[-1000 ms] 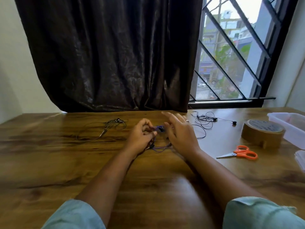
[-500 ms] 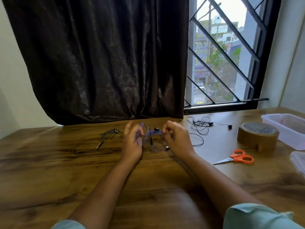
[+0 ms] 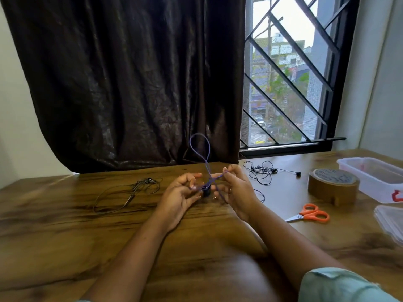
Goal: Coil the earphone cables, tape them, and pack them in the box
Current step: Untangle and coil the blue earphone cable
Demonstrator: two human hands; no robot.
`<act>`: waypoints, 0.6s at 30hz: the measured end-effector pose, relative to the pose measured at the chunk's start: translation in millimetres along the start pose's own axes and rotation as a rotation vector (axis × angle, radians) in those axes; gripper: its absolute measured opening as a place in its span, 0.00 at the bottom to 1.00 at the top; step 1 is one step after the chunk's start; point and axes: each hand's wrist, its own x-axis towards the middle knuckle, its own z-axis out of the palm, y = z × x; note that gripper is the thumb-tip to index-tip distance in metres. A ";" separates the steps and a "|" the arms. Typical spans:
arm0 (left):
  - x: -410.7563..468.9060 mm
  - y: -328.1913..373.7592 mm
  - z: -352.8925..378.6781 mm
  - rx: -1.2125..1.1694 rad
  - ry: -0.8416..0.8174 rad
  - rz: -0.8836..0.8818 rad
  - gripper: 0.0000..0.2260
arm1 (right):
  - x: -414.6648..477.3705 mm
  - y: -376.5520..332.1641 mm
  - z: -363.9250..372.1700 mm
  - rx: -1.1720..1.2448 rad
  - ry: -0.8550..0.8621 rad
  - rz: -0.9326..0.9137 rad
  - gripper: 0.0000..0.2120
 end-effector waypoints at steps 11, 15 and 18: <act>-2.7 -9.0 -3.2 0.346 -0.063 -0.017 0.12 | 1.2 -0.5 3.6 -0.052 -0.145 0.065 0.35; -4.4 -12.7 -1.6 0.496 -0.035 0.074 0.09 | 1.5 2.7 5.1 0.005 -0.204 0.089 0.34; -6.4 -12.5 2.1 0.475 -0.053 0.071 0.10 | 1.3 2.9 5.1 0.041 -0.193 0.081 0.33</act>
